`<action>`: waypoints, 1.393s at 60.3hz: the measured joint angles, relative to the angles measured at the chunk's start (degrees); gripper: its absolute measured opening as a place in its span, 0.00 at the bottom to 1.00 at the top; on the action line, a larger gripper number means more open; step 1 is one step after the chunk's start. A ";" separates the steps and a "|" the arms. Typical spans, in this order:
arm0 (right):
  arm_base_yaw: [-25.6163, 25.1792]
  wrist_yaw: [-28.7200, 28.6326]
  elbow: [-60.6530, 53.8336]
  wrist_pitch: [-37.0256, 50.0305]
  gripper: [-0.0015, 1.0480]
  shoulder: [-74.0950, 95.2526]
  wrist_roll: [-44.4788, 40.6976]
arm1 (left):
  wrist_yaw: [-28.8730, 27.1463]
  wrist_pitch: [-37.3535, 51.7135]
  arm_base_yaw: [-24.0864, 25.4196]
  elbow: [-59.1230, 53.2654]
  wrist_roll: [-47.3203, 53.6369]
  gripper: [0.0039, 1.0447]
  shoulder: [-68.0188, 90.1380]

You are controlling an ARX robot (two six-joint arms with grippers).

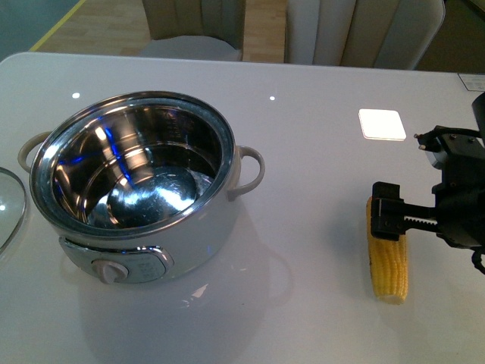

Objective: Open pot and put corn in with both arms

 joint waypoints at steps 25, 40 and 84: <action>2.82 0.46 0.22 -1.46 0.43 4.61 -0.15 | -0.02 0.00 0.00 0.00 0.00 0.94 0.00; 3.13 -3.98 -3.50 -4.35 0.24 -6.84 0.07 | 0.00 0.00 0.00 0.00 0.00 0.94 0.00; 20.48 -16.04 20.59 -15.32 0.18 -15.43 20.44 | 0.00 0.00 0.00 0.00 0.00 0.94 0.00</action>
